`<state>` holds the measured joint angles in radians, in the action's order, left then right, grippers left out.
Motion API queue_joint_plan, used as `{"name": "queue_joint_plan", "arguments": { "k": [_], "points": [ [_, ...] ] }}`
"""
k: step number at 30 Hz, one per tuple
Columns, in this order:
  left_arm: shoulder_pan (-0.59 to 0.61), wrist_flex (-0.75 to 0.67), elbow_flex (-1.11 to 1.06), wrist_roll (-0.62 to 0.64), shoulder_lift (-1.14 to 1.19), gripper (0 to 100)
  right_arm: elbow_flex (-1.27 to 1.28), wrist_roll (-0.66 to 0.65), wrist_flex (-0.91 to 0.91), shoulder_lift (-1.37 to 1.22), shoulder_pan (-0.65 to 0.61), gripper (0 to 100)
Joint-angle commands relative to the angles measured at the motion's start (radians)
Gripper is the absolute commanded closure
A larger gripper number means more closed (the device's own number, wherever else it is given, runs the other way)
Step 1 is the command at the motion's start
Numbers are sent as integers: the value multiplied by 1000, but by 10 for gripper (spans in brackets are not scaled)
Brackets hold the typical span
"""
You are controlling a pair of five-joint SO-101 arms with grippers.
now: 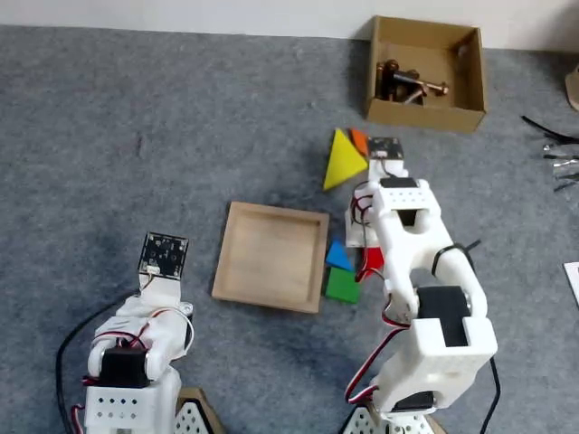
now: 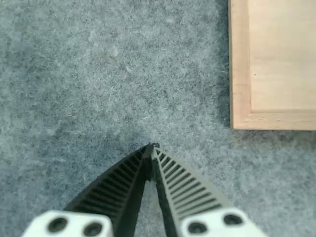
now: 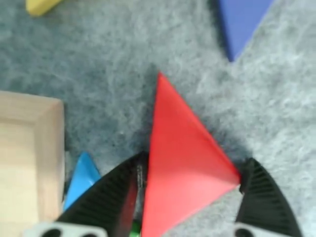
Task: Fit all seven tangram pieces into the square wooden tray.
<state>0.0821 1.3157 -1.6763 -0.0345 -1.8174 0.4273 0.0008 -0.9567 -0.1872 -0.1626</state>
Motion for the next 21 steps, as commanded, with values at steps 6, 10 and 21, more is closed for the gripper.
{"name": "queue_joint_plan", "arguments": {
  "k": [6, 10, 21],
  "points": [
    [10, 3, -19, -9, -5, 995, 2, 8, -16, 27, 5, 771],
    [10, 3, -19, -9, -5, 995, -4, 8, -16, 28, 5, 771],
    [10, 3, -19, -9, -5, 995, -182, 51, -186, 30, 4, 771]
  ]
}}
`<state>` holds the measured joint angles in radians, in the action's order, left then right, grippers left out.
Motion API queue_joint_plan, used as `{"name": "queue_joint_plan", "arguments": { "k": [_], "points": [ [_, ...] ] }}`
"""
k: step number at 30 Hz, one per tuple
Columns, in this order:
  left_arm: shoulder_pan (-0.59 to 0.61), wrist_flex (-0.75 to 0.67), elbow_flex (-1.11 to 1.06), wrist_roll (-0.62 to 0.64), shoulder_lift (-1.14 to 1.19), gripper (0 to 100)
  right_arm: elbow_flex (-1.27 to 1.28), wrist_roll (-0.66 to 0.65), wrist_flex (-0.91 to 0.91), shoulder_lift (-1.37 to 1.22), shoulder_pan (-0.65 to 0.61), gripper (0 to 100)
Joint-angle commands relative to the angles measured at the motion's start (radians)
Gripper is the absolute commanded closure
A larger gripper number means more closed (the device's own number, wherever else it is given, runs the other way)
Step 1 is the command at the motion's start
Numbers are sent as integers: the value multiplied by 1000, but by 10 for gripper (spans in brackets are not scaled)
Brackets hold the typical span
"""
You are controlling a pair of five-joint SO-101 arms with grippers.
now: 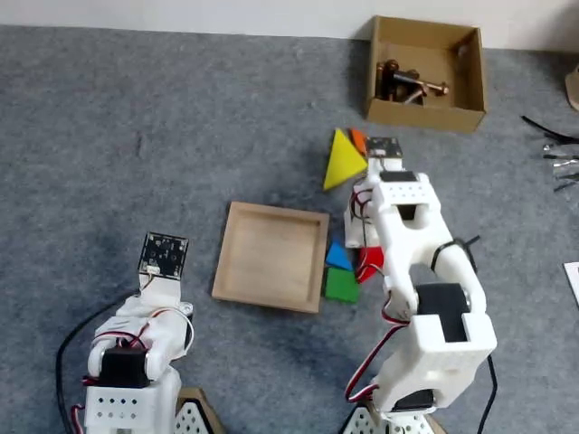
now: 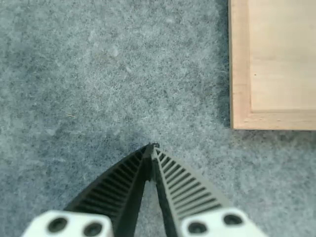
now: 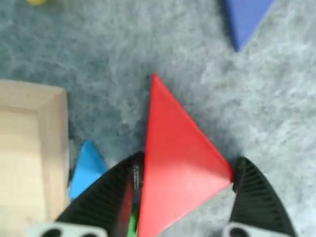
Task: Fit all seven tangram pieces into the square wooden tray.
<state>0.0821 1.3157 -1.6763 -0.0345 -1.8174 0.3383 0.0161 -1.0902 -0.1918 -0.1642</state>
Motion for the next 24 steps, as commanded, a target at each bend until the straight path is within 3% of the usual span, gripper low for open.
{"name": "queue_joint_plan", "arguments": {
  "k": [1, 16, 24],
  "points": [
    [10, 3, -19, -9, -5, 995, -108, 41, -67, 35, 2, 771],
    [10, 3, -19, -9, -5, 995, -159, 92, -87, 36, -134, 771],
    [10, 3, -19, -9, -5, 995, -186, 138, -191, 33, -96, 754]
  ]
}}
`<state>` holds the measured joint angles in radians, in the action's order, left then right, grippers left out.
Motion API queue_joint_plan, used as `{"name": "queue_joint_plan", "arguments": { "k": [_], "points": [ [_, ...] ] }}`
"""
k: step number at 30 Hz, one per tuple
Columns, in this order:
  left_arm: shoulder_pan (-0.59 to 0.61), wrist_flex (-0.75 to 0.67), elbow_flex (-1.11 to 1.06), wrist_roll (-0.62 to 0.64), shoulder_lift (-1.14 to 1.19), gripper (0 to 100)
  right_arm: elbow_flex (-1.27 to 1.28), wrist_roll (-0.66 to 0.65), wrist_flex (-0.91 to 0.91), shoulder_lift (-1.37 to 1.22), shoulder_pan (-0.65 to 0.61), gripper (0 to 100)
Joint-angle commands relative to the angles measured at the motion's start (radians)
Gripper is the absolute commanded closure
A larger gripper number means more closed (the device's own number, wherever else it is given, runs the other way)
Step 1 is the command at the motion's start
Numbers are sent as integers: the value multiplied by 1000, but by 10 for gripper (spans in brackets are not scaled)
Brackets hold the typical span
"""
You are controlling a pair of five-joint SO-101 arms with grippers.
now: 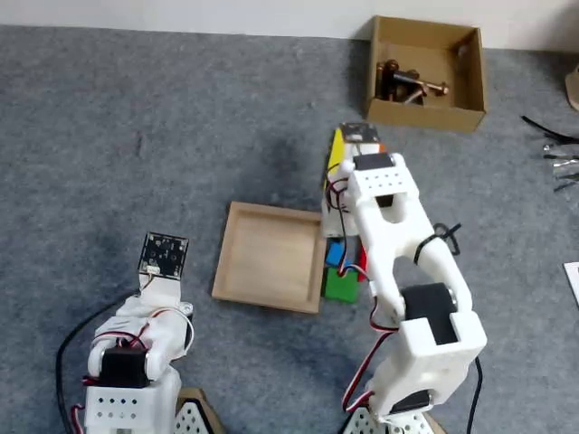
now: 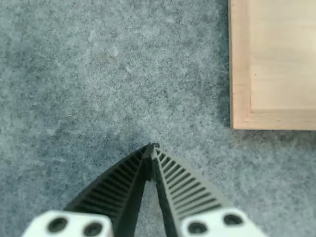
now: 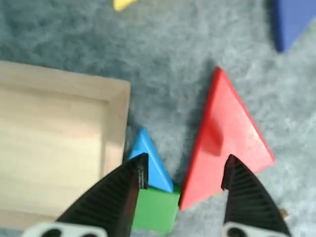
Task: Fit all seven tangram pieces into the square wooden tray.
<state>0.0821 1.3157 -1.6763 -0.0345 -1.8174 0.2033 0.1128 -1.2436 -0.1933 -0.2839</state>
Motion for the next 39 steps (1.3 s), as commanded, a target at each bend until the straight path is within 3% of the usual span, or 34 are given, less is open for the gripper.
{"name": "queue_joint_plan", "arguments": {
  "k": [1, 5, 24, 39],
  "points": [
    [10, 3, -19, -9, -5, 995, -50, 58, -35, 35, 33, 734],
    [10, 3, -19, -9, -5, 995, -50, 71, -33, 35, 58, 665],
    [10, 3, -19, -9, -5, 995, 90, 18, 114, 27, 105, 666],
    [10, 3, -19, -9, -5, 995, 81, -15, 122, -82, 102, 704]
  ]
}}
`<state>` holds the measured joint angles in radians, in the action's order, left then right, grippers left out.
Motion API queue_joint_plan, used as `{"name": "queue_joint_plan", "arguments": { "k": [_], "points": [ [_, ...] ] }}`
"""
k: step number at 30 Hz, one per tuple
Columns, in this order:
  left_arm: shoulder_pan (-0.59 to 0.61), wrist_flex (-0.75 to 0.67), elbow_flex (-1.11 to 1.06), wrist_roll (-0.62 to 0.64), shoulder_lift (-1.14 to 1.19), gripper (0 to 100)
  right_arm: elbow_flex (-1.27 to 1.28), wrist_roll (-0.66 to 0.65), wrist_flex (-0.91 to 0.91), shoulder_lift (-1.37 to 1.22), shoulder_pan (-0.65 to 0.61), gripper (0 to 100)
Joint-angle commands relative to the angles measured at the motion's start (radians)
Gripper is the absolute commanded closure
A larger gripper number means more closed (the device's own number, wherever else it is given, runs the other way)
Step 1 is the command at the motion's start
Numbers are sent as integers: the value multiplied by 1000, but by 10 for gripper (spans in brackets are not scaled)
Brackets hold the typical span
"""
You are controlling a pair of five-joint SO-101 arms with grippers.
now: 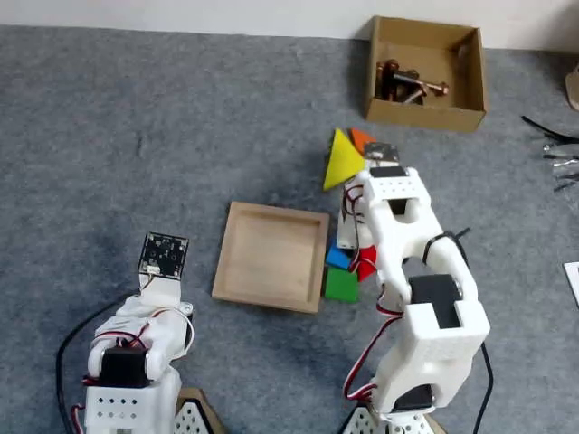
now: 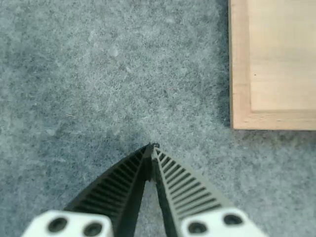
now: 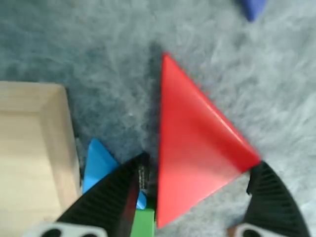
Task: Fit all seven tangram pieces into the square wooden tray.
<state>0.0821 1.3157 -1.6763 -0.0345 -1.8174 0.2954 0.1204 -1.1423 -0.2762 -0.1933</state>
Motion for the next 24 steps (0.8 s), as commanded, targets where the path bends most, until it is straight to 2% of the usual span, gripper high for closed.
{"name": "queue_joint_plan", "arguments": {
  "k": [1, 10, 16, 24],
  "points": [
    [10, 3, -19, -9, -5, 995, -12, -28, 21, 1, 12, 704],
    [10, 3, -19, -9, -5, 995, -12, -31, 15, 2, 13, 704],
    [10, 3, -19, -9, -5, 995, -13, -77, 18, 5, 13, 702],
    [10, 3, -19, -9, -5, 995, -5, -78, 67, 130, 15, 702]
  ]
}}
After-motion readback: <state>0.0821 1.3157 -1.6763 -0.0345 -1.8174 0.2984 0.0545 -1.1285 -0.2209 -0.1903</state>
